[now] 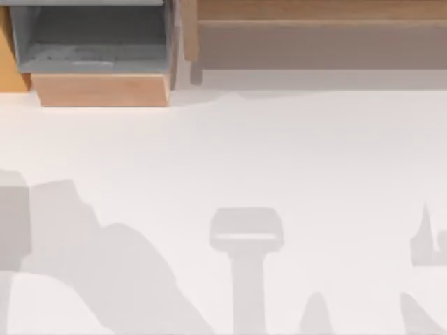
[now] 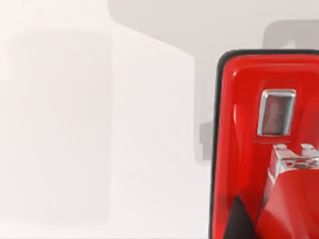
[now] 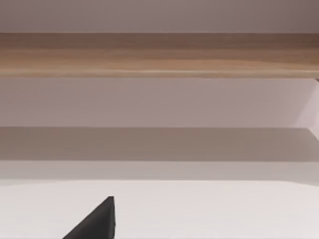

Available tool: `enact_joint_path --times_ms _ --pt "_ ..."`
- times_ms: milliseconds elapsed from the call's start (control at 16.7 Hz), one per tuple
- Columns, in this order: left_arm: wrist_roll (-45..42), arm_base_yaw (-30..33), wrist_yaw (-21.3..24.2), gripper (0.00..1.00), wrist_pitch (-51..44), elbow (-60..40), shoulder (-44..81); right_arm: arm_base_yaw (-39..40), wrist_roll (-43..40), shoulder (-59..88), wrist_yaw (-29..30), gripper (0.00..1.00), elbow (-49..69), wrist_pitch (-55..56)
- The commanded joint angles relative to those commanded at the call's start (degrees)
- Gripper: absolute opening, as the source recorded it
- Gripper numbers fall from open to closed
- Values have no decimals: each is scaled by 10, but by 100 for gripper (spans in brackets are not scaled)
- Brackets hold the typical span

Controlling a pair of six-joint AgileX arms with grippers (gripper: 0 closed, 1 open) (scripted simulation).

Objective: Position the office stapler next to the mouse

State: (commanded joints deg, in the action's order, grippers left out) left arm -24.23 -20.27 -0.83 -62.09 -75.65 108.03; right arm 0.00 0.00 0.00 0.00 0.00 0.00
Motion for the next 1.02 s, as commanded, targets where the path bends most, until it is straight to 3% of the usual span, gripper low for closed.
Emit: enact_joint_path --times_ms 480,1020 --pt "4 -5 -16 0 16 11 -3 0 0 0 0 100 0 0" --pt "13 -13 7 0 80 39 21 0 0 0 0 100 0 0"
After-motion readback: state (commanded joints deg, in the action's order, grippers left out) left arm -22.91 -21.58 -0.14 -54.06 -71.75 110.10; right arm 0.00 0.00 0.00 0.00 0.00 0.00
